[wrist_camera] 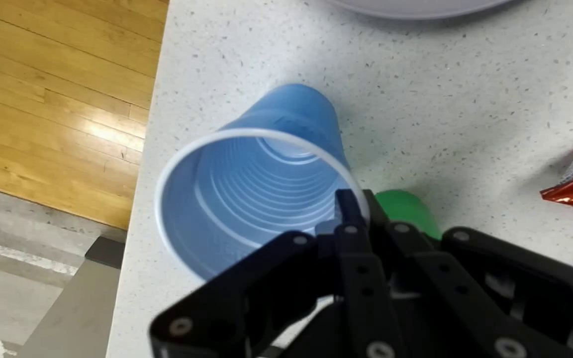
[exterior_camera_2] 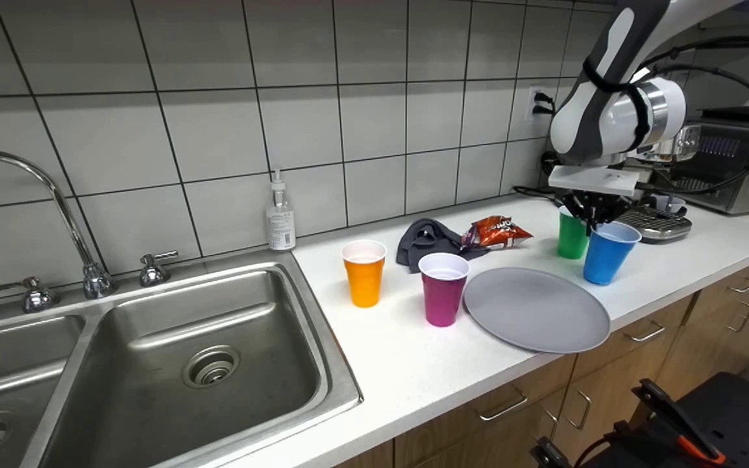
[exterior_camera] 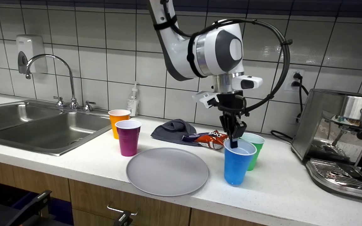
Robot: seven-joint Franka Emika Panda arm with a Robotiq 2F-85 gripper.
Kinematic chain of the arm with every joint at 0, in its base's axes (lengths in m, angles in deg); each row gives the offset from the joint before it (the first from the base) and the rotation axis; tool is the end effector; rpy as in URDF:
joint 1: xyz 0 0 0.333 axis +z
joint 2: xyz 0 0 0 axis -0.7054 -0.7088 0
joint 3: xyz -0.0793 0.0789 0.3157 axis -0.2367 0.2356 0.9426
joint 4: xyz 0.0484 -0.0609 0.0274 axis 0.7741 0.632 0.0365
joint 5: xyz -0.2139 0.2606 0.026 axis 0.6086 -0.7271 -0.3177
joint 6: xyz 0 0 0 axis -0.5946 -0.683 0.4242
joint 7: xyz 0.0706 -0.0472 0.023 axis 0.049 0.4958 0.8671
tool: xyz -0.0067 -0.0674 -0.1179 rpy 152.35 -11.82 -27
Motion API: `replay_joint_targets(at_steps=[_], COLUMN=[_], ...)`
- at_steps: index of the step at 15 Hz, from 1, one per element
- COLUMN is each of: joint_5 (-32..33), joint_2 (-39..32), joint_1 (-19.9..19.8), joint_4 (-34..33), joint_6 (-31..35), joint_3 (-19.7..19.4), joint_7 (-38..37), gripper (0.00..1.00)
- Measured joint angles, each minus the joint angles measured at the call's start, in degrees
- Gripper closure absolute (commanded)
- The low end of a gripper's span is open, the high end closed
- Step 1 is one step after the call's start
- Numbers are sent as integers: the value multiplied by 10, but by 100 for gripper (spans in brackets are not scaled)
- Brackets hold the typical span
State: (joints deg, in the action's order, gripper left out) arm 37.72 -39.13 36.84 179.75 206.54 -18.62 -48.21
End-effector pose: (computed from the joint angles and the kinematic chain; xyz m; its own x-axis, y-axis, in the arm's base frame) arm 0.4585 -0.2876 0.2804 0.4344 -0.8693 0.2359 -0.9006 -0.4242 0.0954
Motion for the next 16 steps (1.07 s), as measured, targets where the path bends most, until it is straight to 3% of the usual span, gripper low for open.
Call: replay_joint_targets(at_steps=[16], joint_5=[8], joint_2=[75], joint_1=[29], joint_4=[38], joint_6=[0], joint_3=[22], joint_7=[13], gripper=[99])
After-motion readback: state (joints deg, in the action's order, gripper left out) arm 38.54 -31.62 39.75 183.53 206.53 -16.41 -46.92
